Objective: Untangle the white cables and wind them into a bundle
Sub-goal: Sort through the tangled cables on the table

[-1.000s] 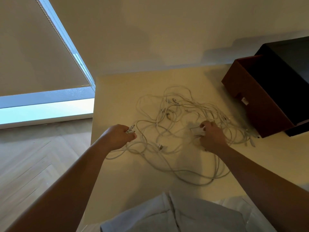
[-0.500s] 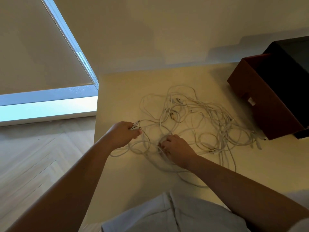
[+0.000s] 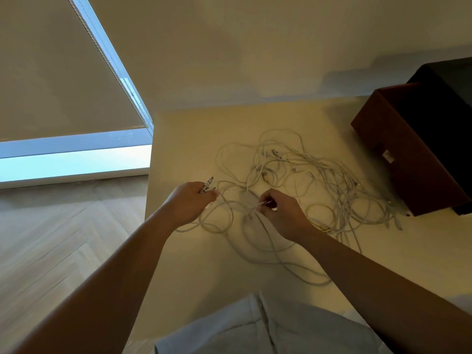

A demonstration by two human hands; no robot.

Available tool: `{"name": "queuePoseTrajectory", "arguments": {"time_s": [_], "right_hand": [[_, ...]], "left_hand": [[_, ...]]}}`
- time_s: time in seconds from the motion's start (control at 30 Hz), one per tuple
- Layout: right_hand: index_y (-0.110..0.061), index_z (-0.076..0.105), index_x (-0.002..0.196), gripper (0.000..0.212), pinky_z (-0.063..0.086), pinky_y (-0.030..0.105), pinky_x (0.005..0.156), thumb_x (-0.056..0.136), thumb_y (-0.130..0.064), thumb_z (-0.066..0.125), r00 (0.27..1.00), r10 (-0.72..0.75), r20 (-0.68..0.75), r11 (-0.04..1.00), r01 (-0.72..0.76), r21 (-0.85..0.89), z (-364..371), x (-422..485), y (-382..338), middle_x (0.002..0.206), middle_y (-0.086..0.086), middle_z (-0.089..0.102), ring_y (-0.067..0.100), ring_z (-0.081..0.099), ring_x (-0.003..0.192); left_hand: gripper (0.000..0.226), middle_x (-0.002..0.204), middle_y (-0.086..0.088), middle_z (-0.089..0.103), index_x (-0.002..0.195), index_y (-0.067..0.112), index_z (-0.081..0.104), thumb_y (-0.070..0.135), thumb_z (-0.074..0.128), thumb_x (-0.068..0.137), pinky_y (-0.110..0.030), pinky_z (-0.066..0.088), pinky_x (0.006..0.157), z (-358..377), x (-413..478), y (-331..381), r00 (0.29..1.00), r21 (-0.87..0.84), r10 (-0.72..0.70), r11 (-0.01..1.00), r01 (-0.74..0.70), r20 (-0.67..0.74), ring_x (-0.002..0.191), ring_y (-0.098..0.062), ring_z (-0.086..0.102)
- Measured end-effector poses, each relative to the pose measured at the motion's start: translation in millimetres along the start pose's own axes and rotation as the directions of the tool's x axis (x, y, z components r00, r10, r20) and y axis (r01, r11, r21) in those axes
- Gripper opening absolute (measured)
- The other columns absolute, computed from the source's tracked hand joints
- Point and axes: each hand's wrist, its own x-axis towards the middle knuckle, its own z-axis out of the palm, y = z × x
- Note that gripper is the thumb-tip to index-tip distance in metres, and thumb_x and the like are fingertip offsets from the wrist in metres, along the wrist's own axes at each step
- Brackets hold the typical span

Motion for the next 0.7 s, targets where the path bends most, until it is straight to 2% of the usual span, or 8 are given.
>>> {"name": "queuePoseTrajectory", "arguments": {"time_s": [0.03,0.13,0.2,0.27,0.4,0.5,0.63,0.7], "right_hand": [[-0.016,0.059,0.085,0.010,0.048,0.017,0.072,0.087,-0.010,0.066,1.000,0.030,-0.009,0.998,-0.029,0.049,-3.4,-1.2,-1.3,0.079,-0.005,0.063,0.014,0.060,0.078],[-0.014,0.060,0.086,0.010,0.056,0.039,0.077,0.087,-0.006,0.063,0.991,0.108,-0.075,0.982,-0.095,0.164,-14.3,-3.7,-1.2,0.081,0.002,0.066,0.021,0.065,0.082],[-0.015,0.060,0.086,0.011,0.055,0.042,0.075,0.088,-0.004,0.062,0.977,0.159,-0.141,0.967,-0.125,0.222,-22.3,-4.4,-1.2,0.085,0.006,0.067,0.024,0.066,0.084],[-0.017,0.057,0.085,0.015,0.055,0.039,0.072,0.091,-0.004,0.057,0.960,0.214,-0.178,0.928,-0.144,0.342,-29.3,-4.6,-2.8,0.090,0.010,0.066,0.025,0.067,0.085],[-0.016,0.047,0.090,0.017,0.055,0.031,0.067,0.099,-0.003,0.040,0.945,0.282,-0.168,0.750,-0.108,0.653,-43.0,-2.3,-11.5,0.102,0.020,0.055,0.021,0.070,0.085],[-0.016,0.044,0.095,0.017,0.055,0.029,0.061,0.100,-0.002,0.036,0.952,0.272,-0.139,0.675,-0.086,0.733,-49.5,-2.5,-23.1,0.096,0.016,0.054,0.020,0.071,0.077],[-0.019,0.050,0.107,0.019,0.052,0.023,0.058,0.100,-0.004,0.040,0.965,0.228,-0.128,0.627,-0.045,0.778,-53.6,-4.1,-41.4,0.088,0.008,0.056,0.013,0.068,0.072],[-0.016,0.051,0.114,0.023,0.052,0.023,0.060,0.098,-0.001,0.045,0.974,0.203,-0.105,0.558,-0.026,0.829,-55.6,-5.5,-51.1,0.084,0.005,0.056,0.011,0.067,0.069]], "left_hand": [[0.040,0.055,0.003,0.041,0.089,-0.002,0.062,0.037,0.056,0.094,-0.028,0.028,0.054,1.1,0.1,0.4,1.000,-0.006,0.000,1.000,0.000,-0.004,0.053,-0.013,0.038],[0.036,0.056,0.002,0.039,0.075,0.005,0.055,0.036,0.056,0.094,-0.029,0.027,0.056,3.6,-0.6,2.9,1.000,-0.003,-0.005,1.000,0.006,0.008,0.054,-0.014,0.036],[0.035,0.056,0.001,0.041,0.074,0.007,0.055,0.036,0.056,0.093,-0.030,0.028,0.057,3.8,-0.4,4.4,1.000,0.017,-0.006,1.000,0.006,0.004,0.055,-0.016,0.038],[0.037,0.057,0.000,0.045,0.079,0.003,0.058,0.037,0.055,0.093,-0.030,0.030,0.058,2.0,0.8,4.9,1.000,0.063,-0.010,0.998,0.012,-0.023,0.057,-0.018,0.042],[0.037,0.064,-0.003,0.051,0.088,0.004,0.063,0.039,0.053,0.093,-0.031,0.035,0.062,-1.4,3.0,6.1,0.999,0.110,-0.010,0.994,0.016,-0.053,0.065,-0.022,0.048],[0.037,0.065,-0.003,0.050,0.088,0.004,0.063,0.039,0.053,0.094,-0.031,0.034,0.063,-1.2,2.1,11.3,0.998,0.084,0.021,0.996,-0.016,-0.060,0.066,-0.020,0.048],[0.040,0.070,-0.003,0.050,0.091,0.001,0.060,0.040,0.053,0.095,-0.031,0.033,0.063,-0.6,-0.1,16.9,0.995,-0.069,0.075,0.994,-0.079,-0.067,0.065,-0.017,0.044],[0.037,0.065,0.002,0.042,0.082,0.005,0.052,0.039,0.053,0.095,-0.029,0.031,0.056,-2.4,-2.4,20.8,0.995,-0.197,0.087,0.976,-0.093,-0.039,0.058,-0.014,0.036]]}}
